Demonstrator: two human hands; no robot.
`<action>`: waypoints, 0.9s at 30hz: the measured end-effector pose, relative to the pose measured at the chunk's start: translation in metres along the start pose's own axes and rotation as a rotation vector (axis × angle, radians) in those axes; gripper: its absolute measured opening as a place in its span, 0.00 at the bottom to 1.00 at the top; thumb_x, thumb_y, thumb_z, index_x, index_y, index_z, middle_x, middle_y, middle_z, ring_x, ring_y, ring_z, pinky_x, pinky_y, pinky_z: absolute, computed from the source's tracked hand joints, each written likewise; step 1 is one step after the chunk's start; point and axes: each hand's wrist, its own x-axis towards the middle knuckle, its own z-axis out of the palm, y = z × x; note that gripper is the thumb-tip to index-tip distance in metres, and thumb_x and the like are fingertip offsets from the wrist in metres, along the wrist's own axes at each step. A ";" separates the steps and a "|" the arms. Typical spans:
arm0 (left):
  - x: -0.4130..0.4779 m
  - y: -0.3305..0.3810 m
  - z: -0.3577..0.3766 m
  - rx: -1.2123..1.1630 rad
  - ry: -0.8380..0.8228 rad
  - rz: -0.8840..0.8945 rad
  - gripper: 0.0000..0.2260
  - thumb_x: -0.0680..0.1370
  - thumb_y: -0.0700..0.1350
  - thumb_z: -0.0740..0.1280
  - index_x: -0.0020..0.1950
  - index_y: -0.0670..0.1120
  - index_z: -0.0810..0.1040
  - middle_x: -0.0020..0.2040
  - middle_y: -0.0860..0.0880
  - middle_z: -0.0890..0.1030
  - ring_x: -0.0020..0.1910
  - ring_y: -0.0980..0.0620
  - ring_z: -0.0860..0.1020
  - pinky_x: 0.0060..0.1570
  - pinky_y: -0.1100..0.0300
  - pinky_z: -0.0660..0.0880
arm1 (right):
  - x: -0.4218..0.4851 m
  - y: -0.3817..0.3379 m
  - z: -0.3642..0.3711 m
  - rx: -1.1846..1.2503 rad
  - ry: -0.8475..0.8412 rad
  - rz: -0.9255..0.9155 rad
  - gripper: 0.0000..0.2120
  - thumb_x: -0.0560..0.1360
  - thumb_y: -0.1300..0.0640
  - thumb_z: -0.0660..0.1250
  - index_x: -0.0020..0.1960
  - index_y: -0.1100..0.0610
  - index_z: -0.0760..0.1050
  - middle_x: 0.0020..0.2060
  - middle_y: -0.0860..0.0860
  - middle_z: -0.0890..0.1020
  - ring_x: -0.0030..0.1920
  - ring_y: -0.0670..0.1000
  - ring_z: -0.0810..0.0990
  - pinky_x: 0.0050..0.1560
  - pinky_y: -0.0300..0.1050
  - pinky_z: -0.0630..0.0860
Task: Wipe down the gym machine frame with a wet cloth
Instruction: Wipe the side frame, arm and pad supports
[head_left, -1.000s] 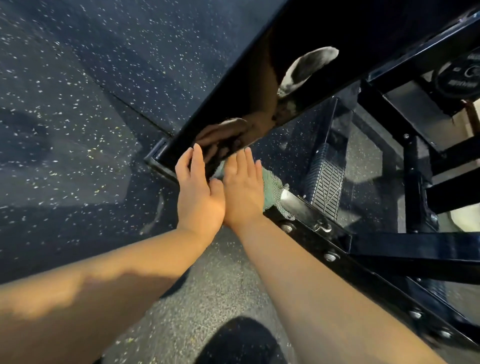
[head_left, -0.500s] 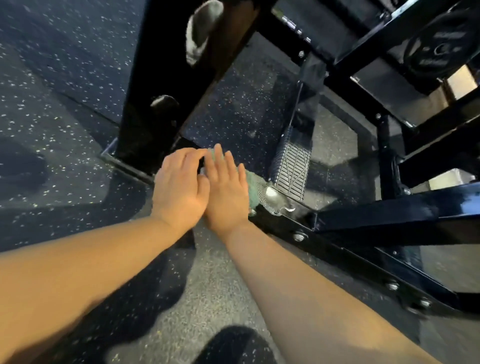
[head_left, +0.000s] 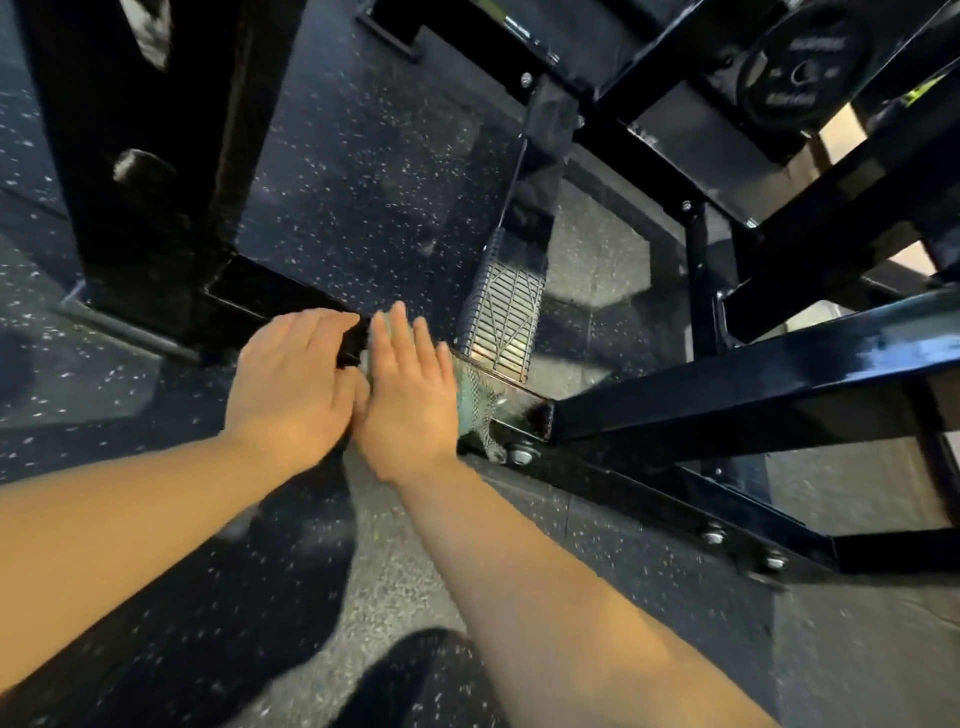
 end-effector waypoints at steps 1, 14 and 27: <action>-0.003 -0.002 0.000 -0.014 -0.010 0.025 0.21 0.76 0.38 0.63 0.69 0.42 0.69 0.66 0.43 0.73 0.67 0.43 0.68 0.69 0.50 0.60 | -0.008 0.017 -0.001 -0.010 0.023 -0.047 0.28 0.82 0.46 0.46 0.78 0.55 0.46 0.78 0.51 0.46 0.77 0.53 0.44 0.75 0.50 0.39; 0.009 -0.011 0.002 0.011 0.107 0.127 0.14 0.74 0.36 0.62 0.58 0.40 0.79 0.55 0.43 0.81 0.54 0.40 0.77 0.58 0.46 0.69 | 0.006 0.010 -0.007 0.002 -0.005 0.064 0.29 0.81 0.44 0.45 0.78 0.54 0.45 0.77 0.52 0.43 0.77 0.55 0.40 0.75 0.54 0.38; -0.001 -0.014 0.019 0.218 0.047 0.196 0.23 0.65 0.36 0.73 0.59 0.35 0.77 0.58 0.38 0.78 0.60 0.35 0.74 0.63 0.49 0.56 | -0.010 0.082 -0.024 0.129 -0.171 0.423 0.33 0.80 0.37 0.45 0.78 0.53 0.42 0.77 0.54 0.40 0.77 0.53 0.39 0.75 0.51 0.42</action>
